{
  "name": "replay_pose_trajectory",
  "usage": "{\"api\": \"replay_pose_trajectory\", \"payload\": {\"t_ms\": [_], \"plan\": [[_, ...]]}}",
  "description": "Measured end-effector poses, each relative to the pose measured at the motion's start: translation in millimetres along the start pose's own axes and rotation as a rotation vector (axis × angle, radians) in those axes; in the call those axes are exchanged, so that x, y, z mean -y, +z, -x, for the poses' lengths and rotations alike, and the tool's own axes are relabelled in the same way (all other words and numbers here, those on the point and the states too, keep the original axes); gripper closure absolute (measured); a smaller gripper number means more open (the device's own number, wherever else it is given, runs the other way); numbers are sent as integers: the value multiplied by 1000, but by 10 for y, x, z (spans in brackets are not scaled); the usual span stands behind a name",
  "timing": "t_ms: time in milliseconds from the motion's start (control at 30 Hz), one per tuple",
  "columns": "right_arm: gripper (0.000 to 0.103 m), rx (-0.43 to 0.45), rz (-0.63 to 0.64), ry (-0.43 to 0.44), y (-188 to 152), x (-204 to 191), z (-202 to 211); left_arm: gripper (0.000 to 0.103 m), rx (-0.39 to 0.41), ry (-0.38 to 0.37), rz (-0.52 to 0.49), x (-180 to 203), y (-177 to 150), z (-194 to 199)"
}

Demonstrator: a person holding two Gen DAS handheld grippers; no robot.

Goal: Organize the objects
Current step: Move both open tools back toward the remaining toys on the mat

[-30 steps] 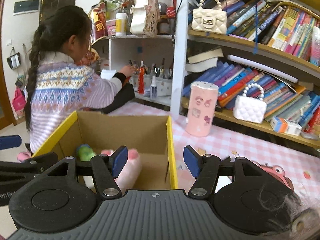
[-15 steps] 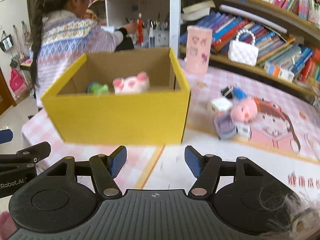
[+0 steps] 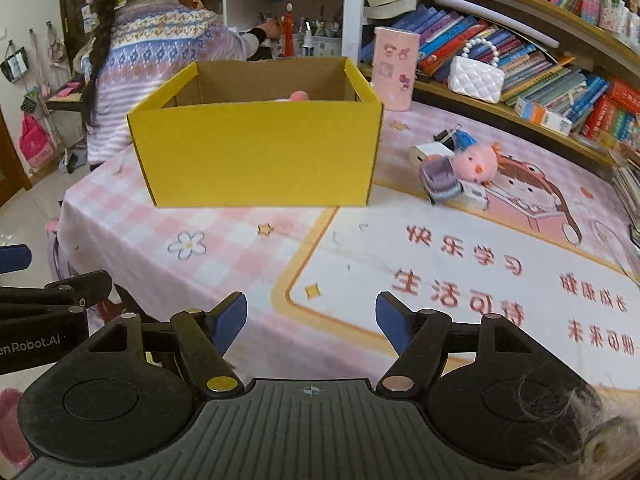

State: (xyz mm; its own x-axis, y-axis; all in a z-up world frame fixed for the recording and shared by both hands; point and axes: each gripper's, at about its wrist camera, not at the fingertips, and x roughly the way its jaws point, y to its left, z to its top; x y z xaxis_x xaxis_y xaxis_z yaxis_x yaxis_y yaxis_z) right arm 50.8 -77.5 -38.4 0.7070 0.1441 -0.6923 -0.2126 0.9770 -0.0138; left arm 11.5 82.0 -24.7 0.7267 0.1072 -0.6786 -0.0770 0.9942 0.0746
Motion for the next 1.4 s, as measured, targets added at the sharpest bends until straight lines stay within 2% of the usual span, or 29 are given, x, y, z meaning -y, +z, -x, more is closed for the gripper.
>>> {"api": "replay_pose_trajectory", "payload": {"t_ms": [67,333,600,833,1133,1400], "plan": [[32,-1,-14,-16,-46,23,44,12,-1,-15,-11,30,-25,16],[29,-4,-90,-105,-180,251,176,12,9,-97,-82,296,-18,4],[29,0,-156,-192,-211,547,251,11,39,-186,-179,673,94,-67],[29,-9,-208,-255,-208,881,231,11,38,-229,-208,963,214,-188],[29,-40,-247,-300,-152,1337,118,11,36,-273,-263,1418,388,-338],[29,-67,-260,-303,-62,1665,-50,11,12,-293,-283,1767,534,-525]]}}
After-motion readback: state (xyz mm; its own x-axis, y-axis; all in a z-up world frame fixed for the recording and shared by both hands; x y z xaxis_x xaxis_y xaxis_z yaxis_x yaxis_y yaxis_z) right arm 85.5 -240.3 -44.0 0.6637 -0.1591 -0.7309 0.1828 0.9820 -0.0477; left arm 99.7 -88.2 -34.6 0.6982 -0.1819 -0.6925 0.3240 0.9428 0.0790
